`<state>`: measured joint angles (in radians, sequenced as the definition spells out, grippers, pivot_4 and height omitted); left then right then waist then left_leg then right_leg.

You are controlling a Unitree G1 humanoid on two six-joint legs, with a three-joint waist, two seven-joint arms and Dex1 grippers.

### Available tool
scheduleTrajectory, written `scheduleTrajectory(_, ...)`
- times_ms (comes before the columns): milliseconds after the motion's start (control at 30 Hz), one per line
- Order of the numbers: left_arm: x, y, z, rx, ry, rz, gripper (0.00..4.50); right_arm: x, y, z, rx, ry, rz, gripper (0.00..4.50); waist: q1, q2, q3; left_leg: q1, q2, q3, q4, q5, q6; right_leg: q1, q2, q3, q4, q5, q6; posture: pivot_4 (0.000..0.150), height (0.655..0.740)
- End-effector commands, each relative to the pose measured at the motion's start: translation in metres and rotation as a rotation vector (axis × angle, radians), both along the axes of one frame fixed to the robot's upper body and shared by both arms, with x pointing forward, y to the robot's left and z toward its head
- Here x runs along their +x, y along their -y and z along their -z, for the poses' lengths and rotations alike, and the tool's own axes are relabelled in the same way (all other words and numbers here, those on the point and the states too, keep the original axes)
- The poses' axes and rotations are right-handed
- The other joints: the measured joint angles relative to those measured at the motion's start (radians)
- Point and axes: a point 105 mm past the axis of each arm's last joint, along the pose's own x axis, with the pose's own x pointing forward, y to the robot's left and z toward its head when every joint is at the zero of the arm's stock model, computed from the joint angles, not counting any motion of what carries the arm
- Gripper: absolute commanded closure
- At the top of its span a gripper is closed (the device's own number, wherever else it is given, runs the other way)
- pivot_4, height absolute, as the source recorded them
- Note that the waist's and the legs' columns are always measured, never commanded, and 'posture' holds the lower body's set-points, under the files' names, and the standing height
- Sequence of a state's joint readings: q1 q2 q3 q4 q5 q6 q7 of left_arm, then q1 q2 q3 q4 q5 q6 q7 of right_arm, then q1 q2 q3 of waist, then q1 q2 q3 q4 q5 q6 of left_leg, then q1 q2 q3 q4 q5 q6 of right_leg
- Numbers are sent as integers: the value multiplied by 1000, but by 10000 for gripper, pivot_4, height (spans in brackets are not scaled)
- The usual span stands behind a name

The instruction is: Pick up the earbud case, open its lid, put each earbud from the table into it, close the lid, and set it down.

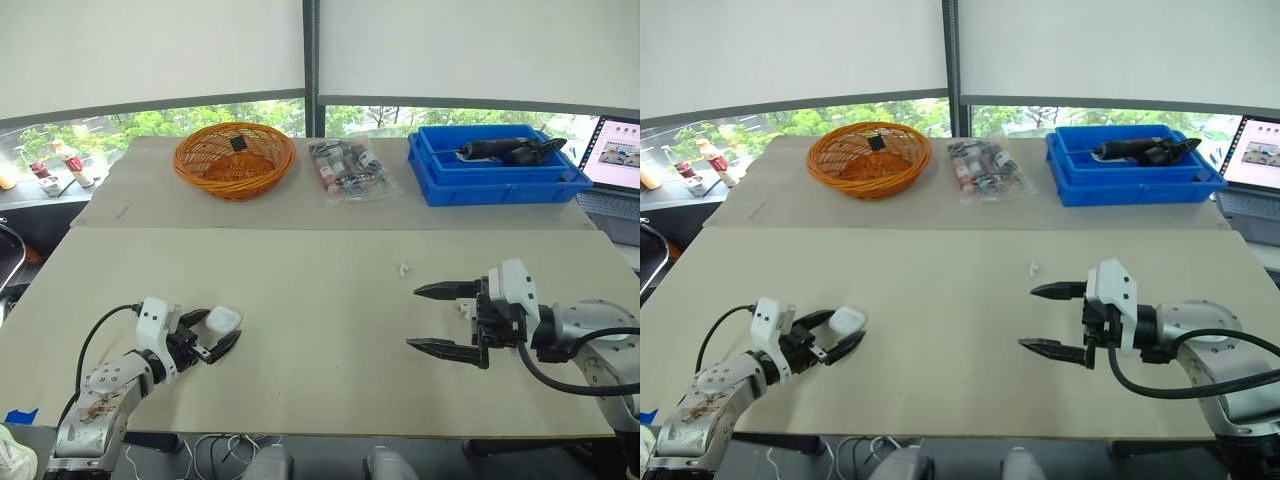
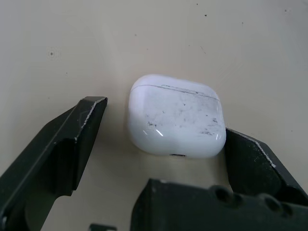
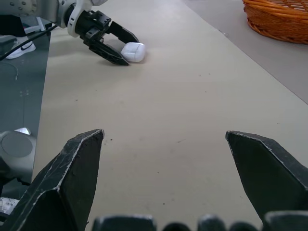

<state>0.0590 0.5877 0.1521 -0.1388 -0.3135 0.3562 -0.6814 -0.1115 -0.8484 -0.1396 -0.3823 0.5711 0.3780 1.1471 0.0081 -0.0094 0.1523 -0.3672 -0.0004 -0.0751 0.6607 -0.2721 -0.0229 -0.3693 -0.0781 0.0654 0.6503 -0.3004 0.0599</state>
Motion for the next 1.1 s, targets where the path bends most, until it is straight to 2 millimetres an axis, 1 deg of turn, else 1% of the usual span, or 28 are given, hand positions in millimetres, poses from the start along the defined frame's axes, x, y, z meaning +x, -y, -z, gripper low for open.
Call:
scheduleTrajectory(33,-7,-1,25,7,-119,-3,0,-3,-2,-6,10,40,-16,179,1,0,0,0,0,0,0,0,0,0,0,0,0,0,0,1500,7400)
scheduleTrajectory(133,-7,-2,28,7,-133,1,7813,-4,-2,-3,11,35,-14,0,1,2,-1,0,0,0,0,0,0,0,0,0,0,0,0,1500,7400)
scheduleTrajectory(167,-7,-2,28,6,-139,5,12178,-5,-1,-2,10,33,-14,0,1,2,-1,0,0,0,0,0,0,0,0,0,0,0,0,1500,7400)
scheduleTrajectory(200,-8,-2,30,10,-148,8,18044,-5,-1,-2,10,32,-13,0,1,2,-1,0,0,0,0,0,0,0,0,0,0,0,0,1500,7400)
scheduleTrajectory(233,-8,-3,31,13,-153,10,19329,-6,-1,-1,10,31,-13,0,1,3,-2,0,0,0,0,0,0,0,0,0,0,0,0,1500,7400)
scheduleTrajectory(433,-9,-5,33,31,-153,17,19293,-8,0,0,7,31,-11,0,-1,6,-3,0,0,0,0,0,0,0,0,0,0,0,0,1500,7400)
scheduleTrajectory(500,-9,-4,28,21,-116,34,19293,-8,-1,-1,6,35,-10,0,-2,6,-3,0,0,0,0,0,0,0,0,0,0,0,0,1500,7400)
scheduleTrajectory(567,-11,8,14,-31,-45,95,19293,-7,-3,-3,15,35,-2,0,-4,6,-3,0,0,0,0,0,0,0,0,0,0,0,0,1500,7400)
scheduleTrajectory(667,-14,36,-6,-72,56,216,19293,-5,-11,-3,42,-34,19,0,-8,5,-3,-1,0,-1,0,0,0,0,-1,1,-1,0,0,1500,7400)
scheduleTrajectory(767,-18,66,-20,-36,163,371,19293,-6,-24,0,57,-139,31,0,-5,2,-1,-2,-1,-1,0,0,0,-1,-1,1,-2,0,1,1500,7400)
scheduleTrajectory(833,-18,84,-27,-12,242,442,19293,-4,-35,0,77,-204,40,0,-8,-1,1,-2,0,-1,0,0,0,-1,0,0,-2,1,0,1500,7400)
scheduleTrajectory(900,-18,101,-35,5,323,505,19293,-1,-47,2,91,-287,56,0,-10,-2,1,-2,1,-2,0,0,0,-2,1,0,-1,1,0,1500,7400)
scheduleTrajectory(1033,-23,126,-49,58,485,629,19293,-1,-66,7,109,-453,44,0,-19,-2,1,-4,0,-2,0,0,0,-3,0,0,-2,1,0,1500,7400)
scheduleTrajectory(1100,-26,134,-56,40,545,656,19293,2,-74,9,131,-521,53,0,-20,-2,1,-5,0,-2,0,0,0,-4,0,0,-3,1,0,1500,7400)
